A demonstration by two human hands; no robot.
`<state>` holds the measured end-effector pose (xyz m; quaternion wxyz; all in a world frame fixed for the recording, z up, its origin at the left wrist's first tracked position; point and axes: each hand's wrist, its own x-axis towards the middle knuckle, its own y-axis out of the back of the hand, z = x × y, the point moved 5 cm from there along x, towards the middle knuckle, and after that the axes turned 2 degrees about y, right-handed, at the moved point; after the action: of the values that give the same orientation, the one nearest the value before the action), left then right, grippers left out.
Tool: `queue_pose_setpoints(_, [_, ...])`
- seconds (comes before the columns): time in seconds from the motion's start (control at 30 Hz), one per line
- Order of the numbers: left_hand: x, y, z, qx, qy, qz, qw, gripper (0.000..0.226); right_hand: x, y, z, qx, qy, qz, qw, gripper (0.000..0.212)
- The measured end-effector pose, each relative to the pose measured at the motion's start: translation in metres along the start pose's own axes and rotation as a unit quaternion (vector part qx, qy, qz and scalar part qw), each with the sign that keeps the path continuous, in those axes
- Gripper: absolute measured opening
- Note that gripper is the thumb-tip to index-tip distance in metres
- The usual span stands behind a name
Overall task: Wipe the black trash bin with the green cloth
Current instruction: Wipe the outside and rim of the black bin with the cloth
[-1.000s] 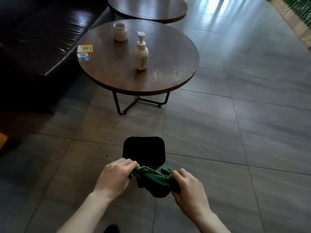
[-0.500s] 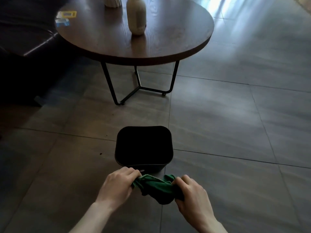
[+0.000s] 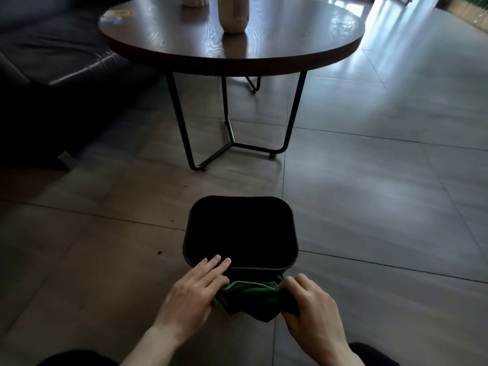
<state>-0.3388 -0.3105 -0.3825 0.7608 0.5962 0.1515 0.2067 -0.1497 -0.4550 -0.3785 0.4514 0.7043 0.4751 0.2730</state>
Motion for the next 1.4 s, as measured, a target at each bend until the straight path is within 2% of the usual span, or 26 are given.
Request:
queue_pose_setpoints(0.2, [-0.006,-0.016,-0.009,0.032,-0.019,0.036,0.999,0.078,0.004,0.003,-0.003,0.068,0.023,0.069,0.995,0.037])
queue_pose_setpoints(0.3, [-0.005,-0.021,-0.012,0.066,-0.026,0.049,0.996,0.064,0.005,0.009,-0.003,0.096,0.028,0.103,0.99,0.04])
queue_pose_setpoints(0.47, [0.008,-0.018,-0.018,0.057,-0.017,0.107,0.992,0.045,0.004,0.027,-0.004,0.116,0.049,0.174,0.977,0.04])
queue_pose_setpoints(0.63, [0.03,-0.012,-0.01,0.002,-0.003,0.103,0.995,0.073,0.005,0.045,-0.008,0.101,0.067,0.205,0.971,0.034])
queue_pose_setpoints(0.8, [0.042,-0.003,0.002,-0.002,-0.009,0.117,0.993,0.074,0.007,0.063,-0.006,0.091,0.078,0.217,0.969,0.039])
queue_pose_setpoints(0.87, [0.044,0.003,0.005,-0.012,-0.012,0.12,0.993,0.068,0.009,0.069,-0.005,0.092,0.083,0.227,0.966,0.04])
queue_pose_setpoints(1.0, [0.059,0.023,0.003,-0.036,0.0,0.15,0.988,0.041,0.016,0.083,-0.005,0.095,0.094,0.264,0.955,0.036])
queue_pose_setpoints(1.13, [0.074,0.027,-0.012,-0.073,0.044,0.182,0.98,0.039,0.03,0.084,-0.01,0.08,0.093,0.285,0.951,0.04])
queue_pose_setpoints(1.23, [0.077,0.016,-0.02,-0.061,0.019,0.183,0.981,0.047,0.043,0.075,-0.014,0.071,0.099,0.293,0.948,0.043])
queue_pose_setpoints(1.33, [0.073,-0.001,-0.033,0.066,-0.018,0.133,0.989,0.079,0.057,0.064,-0.018,0.076,0.103,0.313,0.941,0.043])
queue_pose_setpoints(1.4, [0.071,-0.007,-0.044,0.105,-0.017,0.092,0.99,0.097,0.068,0.057,-0.022,0.082,0.103,0.332,0.934,0.042])
